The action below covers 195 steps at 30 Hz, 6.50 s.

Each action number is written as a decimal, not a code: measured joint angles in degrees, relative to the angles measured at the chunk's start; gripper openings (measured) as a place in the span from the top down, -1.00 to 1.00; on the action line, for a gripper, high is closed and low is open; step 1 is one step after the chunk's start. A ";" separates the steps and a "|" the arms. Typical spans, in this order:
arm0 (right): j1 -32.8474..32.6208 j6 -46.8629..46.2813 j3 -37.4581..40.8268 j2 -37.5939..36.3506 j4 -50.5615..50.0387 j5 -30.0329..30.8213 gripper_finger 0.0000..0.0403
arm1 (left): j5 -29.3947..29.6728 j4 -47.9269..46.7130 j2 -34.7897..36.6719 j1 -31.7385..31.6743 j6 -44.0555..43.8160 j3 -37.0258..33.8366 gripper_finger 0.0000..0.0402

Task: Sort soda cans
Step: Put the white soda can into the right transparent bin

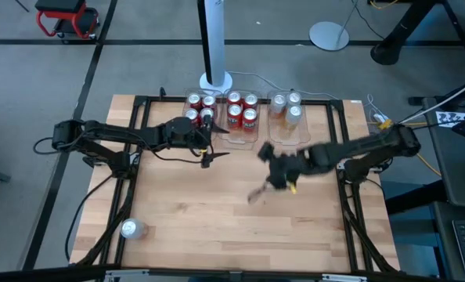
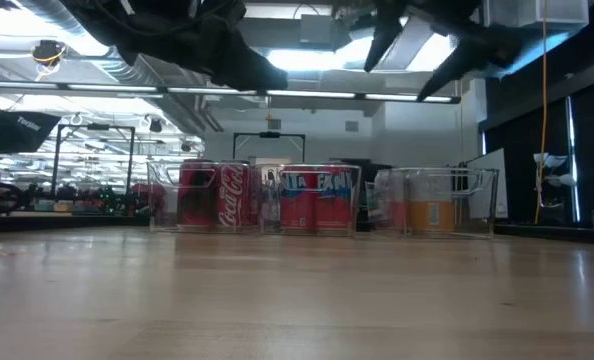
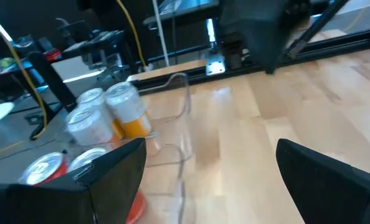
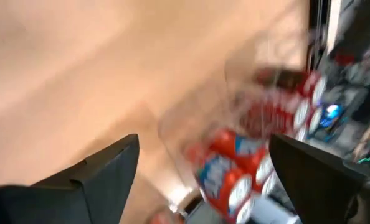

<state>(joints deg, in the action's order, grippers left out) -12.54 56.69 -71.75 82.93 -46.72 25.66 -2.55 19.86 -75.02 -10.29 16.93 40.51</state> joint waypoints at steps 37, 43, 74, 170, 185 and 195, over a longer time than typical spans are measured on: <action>-16.32 2.04 50.13 0.60 73.97 20.29 -0.77 | 2.84 -91.45 0.00 35.98 -86.04 27.55 -0.73; -16.32 3.57 50.12 0.60 74.42 20.31 -0.77 | -1.49 -97.49 0.00 42.62 -102.42 27.43 -0.73; -16.32 -1.25 50.10 0.60 76.72 13.27 -0.77 | -3.23 -94.69 -4.52 69.68 -135.40 27.36 -0.73; -19.70 -11.48 50.08 0.62 77.11 4.62 -0.77 | 16.91 -75.41 -16.42 12.60 -38.32 50.47 -0.46; -23.12 -12.23 50.08 0.62 77.11 15.25 -0.77 | 16.87 -67.22 -39.47 1.31 -15.89 78.05 -0.46; -23.12 -13.41 50.06 0.64 76.56 15.77 -0.77 | 14.17 -54.10 -47.06 -5.84 -8.63 79.43 -0.48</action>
<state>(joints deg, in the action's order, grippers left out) -35.66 43.28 -21.69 83.57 29.85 41.43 11.62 -34.24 -122.08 -16.13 8.30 119.94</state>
